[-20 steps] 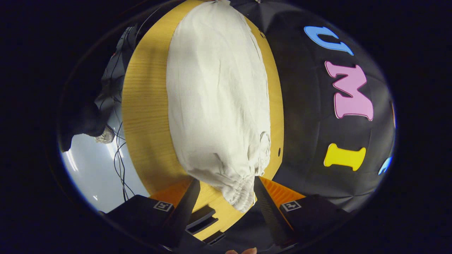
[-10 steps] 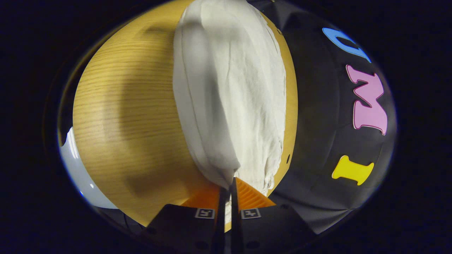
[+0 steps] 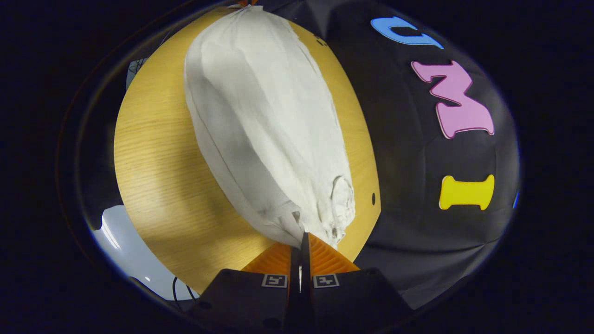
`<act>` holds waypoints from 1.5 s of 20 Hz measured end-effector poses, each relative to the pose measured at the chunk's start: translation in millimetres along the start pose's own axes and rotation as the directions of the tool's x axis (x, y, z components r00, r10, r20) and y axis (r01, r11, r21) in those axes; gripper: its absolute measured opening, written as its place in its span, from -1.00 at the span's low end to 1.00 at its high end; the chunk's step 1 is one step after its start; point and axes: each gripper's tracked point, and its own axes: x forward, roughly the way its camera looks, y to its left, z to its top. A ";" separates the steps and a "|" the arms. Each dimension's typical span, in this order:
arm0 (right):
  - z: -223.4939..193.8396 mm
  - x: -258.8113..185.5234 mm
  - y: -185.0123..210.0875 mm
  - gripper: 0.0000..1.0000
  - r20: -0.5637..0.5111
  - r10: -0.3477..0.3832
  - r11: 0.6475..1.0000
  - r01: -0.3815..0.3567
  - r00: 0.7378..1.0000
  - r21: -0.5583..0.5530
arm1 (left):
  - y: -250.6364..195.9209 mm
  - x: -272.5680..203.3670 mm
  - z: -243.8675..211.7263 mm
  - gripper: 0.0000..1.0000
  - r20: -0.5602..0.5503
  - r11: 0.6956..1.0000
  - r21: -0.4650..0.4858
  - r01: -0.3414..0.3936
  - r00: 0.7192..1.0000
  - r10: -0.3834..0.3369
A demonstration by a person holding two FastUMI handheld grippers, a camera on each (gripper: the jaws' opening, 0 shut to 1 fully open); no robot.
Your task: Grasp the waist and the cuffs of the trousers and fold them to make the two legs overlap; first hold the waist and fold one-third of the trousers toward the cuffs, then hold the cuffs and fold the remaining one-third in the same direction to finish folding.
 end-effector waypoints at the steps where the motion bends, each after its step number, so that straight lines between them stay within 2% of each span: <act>1: 6.1 -4.8 -11.8 -0.89 0.015 -0.027 0.999 0.027 1.000 0.043 | 12.0 -3.5 4.9 -0.89 0.013 1.000 -0.028 -0.015 1.000 0.015; 5: 20.4 -12.5 -62.3 -0.89 0.026 -0.103 0.971 0.095 0.994 0.217 | 54.6 -3.9 17.0 -0.89 0.018 0.981 -0.191 -0.040 0.999 0.044; 8: 28.4 -2.6 -102.6 -0.89 0.021 -0.147 0.947 0.135 0.989 0.292 | 91.9 8.6 29.3 -0.89 0.011 0.971 -0.233 -0.062 0.998 0.066; 10: 30.9 14.7 -127.4 -0.89 0.003 -0.165 0.927 0.154 0.986 0.342 | 109.7 20.9 35.1 -0.89 0.010 0.966 -0.252 -0.049 0.998 0.054; 13: 30.7 50.0 -140.9 -0.89 -0.041 -0.137 0.895 0.141 0.990 0.423 | 119.3 44.2 43.5 -0.89 -0.008 0.949 -0.314 0.001 1.000 -0.004; 17: 35.1 100.8 -136.0 -0.89 -0.071 -0.070 0.882 0.095 0.995 0.461 | 110.9 78.3 47.6 -0.89 -0.047 0.945 -0.317 0.075 0.994 -0.095; 22: 32.4 144.7 -121.4 -0.89 -0.115 -0.016 0.872 0.070 0.993 0.485 | 86.8 112.6 40.3 -0.89 -0.110 0.922 -0.348 0.167 0.970 -0.217; 27: 22.9 169.9 -96.8 -0.89 -0.167 0.058 0.856 0.037 0.984 0.516 | 75.6 136.6 36.8 -0.89 -0.156 0.919 -0.342 0.198 0.952 -0.264; 30: 15.7 179.8 -76.9 -0.87 -0.195 0.123 0.861 -0.007 0.973 0.509 | 79.4 141.3 38.1 -0.89 -0.164 0.931 -0.307 0.196 0.953 -0.255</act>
